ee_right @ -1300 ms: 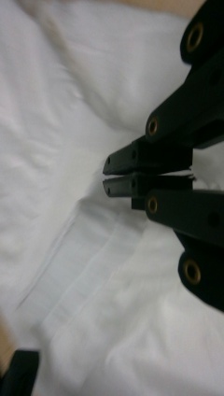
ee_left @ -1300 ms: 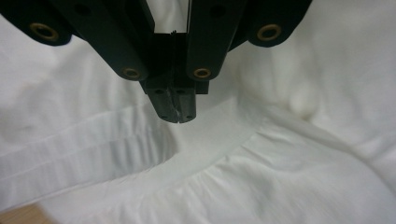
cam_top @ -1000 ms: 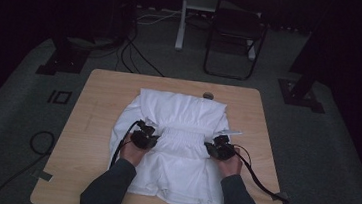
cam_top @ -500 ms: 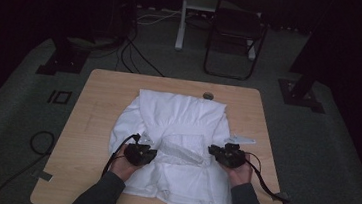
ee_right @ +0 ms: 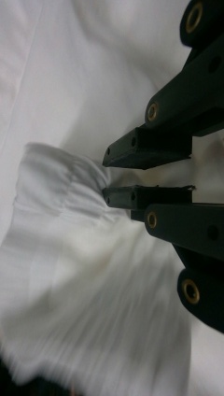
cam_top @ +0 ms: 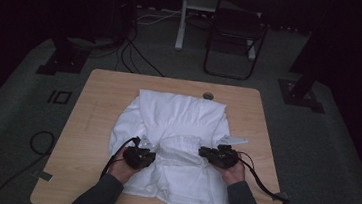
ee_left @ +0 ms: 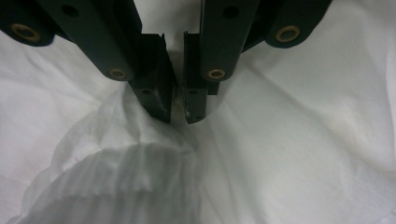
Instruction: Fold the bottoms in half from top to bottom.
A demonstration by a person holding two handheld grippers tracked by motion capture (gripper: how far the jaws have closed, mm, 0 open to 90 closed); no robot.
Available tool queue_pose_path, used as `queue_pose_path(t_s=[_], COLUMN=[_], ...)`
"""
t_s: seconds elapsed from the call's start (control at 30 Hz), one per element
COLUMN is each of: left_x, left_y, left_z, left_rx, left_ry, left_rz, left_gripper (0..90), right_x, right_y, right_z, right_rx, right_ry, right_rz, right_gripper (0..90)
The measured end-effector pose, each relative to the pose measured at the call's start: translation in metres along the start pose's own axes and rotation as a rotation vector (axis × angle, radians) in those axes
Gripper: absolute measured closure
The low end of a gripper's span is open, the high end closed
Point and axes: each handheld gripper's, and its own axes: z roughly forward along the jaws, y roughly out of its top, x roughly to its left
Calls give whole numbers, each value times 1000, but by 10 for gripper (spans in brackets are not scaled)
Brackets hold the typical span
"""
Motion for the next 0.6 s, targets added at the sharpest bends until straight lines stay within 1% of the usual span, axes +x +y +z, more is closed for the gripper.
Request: queue_pose_path(t_s=[0.03,0.07,0.1,0.13,0.17,0.2,0.23,0.3,0.37,0.4,0.43,0.47,0.5,0.53,0.57,0.6], left_x=[-1,-1,-1,1,2,4,5,10,13,15,16,16,16,14,11,8], left_y=[-2,-3,-3,-2,0,3,7,18,29,35,40,44,48,50,50,49], left_z=[-2,-3,-6,-9,-10,-11,-11,-9,-5,-1,3,8,12,17,21,24], left_rx=[-3,-10,-20,-38,-50,-62,-75,-113,-137,-146,-142,-137,-129,-121,-107,-97], left_ry=[-1,-6,-11,-8,-2,9,20,35,41,33,25,17,-2,-20,-38,-51], left_rz=[6,4,-6,-16,-24,-26,-35,-54,-69,-80,-82,-80,-78,-74,-61,-51], left_gripper=[808,797,786,778,767,761,755,744,742,742,742,742,743,743,743,746], right_x=[3,6,7,7,5,3,0,-8,-14,-18,-21,-26,-29,-33,-36,-38], right_y=[-2,-3,-3,-3,-2,-1,0,5,9,11,14,16,19,21,22,23], right_z=[-5,-10,-14,-17,-21,-22,-23,-20,-14,-9,-4,2,8,13,18,23], right_rx=[-14,-22,-29,-31,-24,-19,-15,-9,-10,-2,9,13,12,13,13,17], right_ry=[35,53,51,33,-10,-41,-79,-145,-162,-184,-205,-216,-220,-211,-194,-161], right_rz=[-12,-37,-50,-53,-50,-47,-38,5,26,37,49,58,75,90,96,90], right_gripper=[758,749,745,742,742,744,746,749,750,753,757,762,765,766,764,759])
